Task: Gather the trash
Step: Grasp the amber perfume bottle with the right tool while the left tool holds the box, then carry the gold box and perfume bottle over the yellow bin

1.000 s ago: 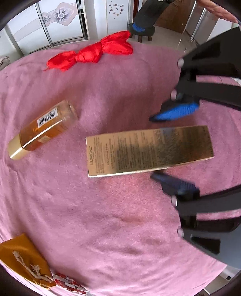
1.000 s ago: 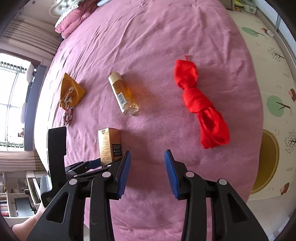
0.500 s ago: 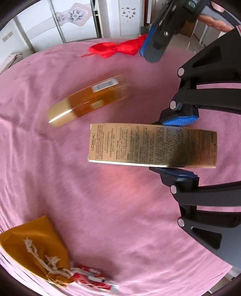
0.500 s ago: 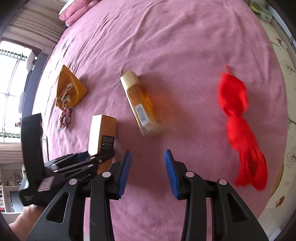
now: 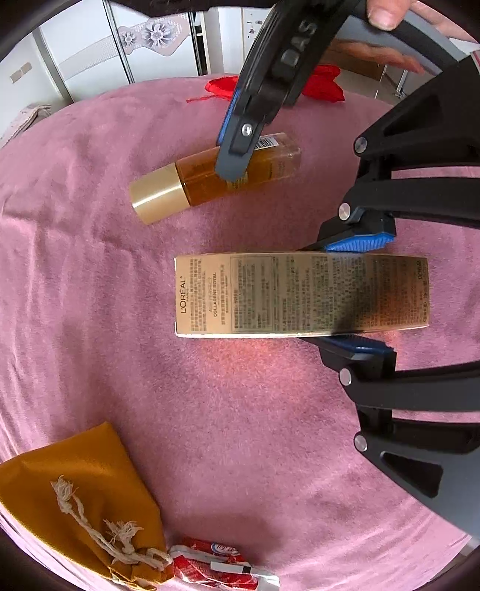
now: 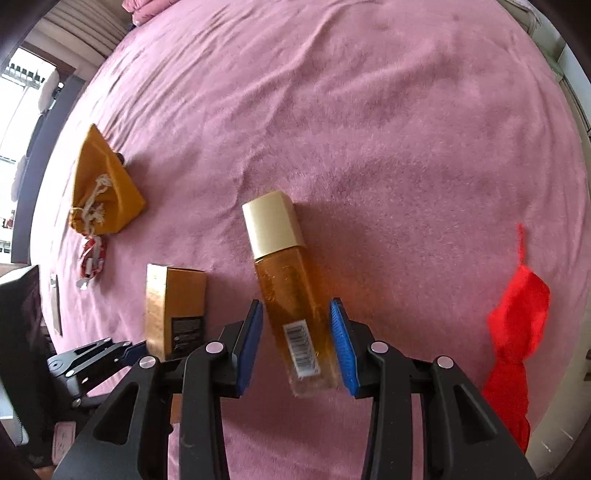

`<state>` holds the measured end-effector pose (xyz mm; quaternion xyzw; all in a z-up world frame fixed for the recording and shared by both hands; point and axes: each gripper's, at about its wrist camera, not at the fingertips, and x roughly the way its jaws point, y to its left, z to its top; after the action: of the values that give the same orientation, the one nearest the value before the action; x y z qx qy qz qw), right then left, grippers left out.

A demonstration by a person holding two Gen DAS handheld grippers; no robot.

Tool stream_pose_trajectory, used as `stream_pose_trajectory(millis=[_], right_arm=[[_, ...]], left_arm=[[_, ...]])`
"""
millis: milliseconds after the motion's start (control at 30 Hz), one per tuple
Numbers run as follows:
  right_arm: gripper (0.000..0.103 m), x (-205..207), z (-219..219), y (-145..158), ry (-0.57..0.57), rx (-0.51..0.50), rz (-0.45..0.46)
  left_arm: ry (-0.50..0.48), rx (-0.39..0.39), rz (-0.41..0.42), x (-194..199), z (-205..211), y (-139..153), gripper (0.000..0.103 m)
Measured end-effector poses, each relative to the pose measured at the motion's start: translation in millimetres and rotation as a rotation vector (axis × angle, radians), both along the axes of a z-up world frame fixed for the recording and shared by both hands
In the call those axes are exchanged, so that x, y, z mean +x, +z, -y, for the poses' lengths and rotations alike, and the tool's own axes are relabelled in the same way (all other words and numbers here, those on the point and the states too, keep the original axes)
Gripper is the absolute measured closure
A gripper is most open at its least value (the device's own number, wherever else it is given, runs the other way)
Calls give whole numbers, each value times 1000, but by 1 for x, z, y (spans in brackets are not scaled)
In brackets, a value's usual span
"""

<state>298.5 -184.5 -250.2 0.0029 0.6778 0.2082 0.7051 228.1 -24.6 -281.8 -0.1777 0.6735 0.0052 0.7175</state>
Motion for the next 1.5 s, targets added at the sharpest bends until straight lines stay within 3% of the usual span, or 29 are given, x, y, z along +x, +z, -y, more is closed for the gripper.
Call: stream_pose_trajectory(millis=[200, 467, 767, 1100, 1500], right_arm=[[68, -13, 4, -4, -27, 16, 1], [69, -57, 39, -5, -113, 66, -76], [70, -121, 98, 7, -248, 130, -139], [72, -173, 186, 36, -413, 158, -111], [72, -224, 286, 52, -579, 183, -84]], left_arm=[[-15, -2, 10, -1, 2, 0, 66], [-76, -19, -6, -27, 27, 5, 67], [-176, -38, -47, -71, 91, 7, 67], [-314, -40, -37, -91, 181, 27, 67], [-464, -64, -56, -108, 286, 43, 67]])
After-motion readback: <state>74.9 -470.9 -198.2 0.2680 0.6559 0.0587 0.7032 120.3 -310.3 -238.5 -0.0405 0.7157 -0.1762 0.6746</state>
